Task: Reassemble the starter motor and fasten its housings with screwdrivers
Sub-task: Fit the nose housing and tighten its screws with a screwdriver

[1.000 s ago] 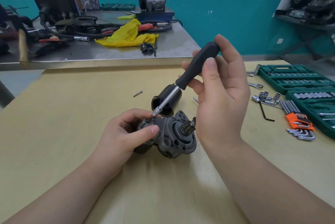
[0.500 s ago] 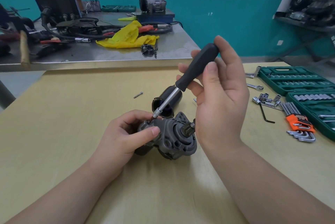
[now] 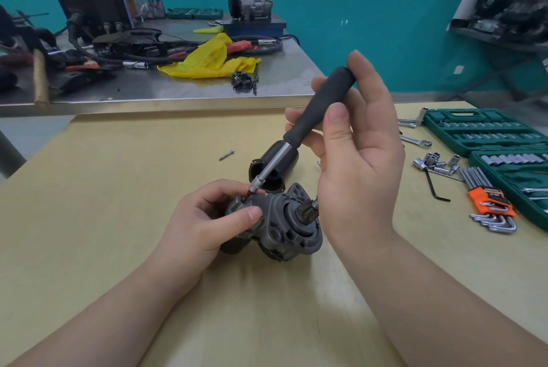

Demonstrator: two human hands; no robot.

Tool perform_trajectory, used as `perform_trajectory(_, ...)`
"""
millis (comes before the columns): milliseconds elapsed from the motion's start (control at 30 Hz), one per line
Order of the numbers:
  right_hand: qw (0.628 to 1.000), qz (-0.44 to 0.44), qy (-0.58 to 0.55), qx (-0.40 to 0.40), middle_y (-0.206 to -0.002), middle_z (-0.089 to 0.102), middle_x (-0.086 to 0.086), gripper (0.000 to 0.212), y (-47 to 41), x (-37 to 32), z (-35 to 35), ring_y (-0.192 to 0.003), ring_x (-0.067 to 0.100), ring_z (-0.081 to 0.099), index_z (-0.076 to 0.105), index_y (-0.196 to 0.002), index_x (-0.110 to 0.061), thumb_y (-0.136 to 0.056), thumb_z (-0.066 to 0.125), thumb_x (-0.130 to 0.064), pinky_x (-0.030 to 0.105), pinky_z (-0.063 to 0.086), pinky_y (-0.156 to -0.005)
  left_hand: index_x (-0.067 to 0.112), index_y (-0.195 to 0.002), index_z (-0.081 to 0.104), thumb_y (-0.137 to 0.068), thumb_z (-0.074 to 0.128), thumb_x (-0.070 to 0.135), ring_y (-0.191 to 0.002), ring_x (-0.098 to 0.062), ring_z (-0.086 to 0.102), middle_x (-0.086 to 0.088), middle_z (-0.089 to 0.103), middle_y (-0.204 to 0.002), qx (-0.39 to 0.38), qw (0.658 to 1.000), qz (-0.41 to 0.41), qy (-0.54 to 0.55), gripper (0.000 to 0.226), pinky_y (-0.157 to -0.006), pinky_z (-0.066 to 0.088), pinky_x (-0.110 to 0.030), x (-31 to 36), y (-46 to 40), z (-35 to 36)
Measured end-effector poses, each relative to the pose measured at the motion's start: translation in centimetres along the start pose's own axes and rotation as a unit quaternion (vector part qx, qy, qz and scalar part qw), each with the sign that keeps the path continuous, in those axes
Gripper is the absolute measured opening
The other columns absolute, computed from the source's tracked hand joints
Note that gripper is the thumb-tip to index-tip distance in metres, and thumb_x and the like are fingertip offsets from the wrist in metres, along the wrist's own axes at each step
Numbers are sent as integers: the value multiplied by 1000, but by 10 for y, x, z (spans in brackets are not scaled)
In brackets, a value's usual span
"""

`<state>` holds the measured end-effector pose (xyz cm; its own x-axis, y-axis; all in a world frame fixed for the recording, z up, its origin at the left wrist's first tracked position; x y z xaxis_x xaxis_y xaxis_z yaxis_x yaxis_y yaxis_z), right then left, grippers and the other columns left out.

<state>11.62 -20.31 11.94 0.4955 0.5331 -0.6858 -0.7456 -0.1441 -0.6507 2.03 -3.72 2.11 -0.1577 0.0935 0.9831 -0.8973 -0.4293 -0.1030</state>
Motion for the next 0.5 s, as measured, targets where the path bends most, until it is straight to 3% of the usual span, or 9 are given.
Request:
perform_trajectory(133,1000,-12,8,19,-111,65,4,47,-1,-1,-2,-81,16,73,51,-142,-28,-105,62,-1,33,62,-73,19,-99,83,-67,90,33,-93,-31,78,-14,81,-109,-4,1000,0,0,36,-79,65,-36,0,0,1)
perform_trajectory(267,1000,7,-1,11,-123,67,12,41,-1,4,-2,-94,27,73,53,-147,-26,-110,53,-8,45,63,-77,14,-102,82,-67,90,30,-90,-28,77,-15,81,-106,1,1000,-8,-3,40,-73,61,-29,-1,-1,0)
perform_trajectory(367,1000,16,-18,-2,-135,63,19,43,-1,6,-1,-106,36,73,50,-149,-25,-112,44,-5,42,62,-86,13,-102,82,-68,91,24,-87,-26,76,-16,80,-104,3,1000,-8,2,37,-71,60,-26,-1,-1,0)
perform_trajectory(500,1000,3,1,23,-121,67,10,42,-1,4,-2,-88,19,74,54,-142,-28,-107,59,-5,38,64,-80,17,-98,83,-73,88,17,-92,-30,77,-16,81,-107,-1,1000,-7,-2,25,-76,64,-32,0,0,1)
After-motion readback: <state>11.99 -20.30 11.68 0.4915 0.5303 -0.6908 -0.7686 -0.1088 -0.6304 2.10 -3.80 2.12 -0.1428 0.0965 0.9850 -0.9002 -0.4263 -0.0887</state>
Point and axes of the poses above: each hand's wrist, its own y-axis away from the middle knuckle, its own z-axis out of the palm, x = y × z, the point moved 6 cm from there along -y, towards the middle knuckle
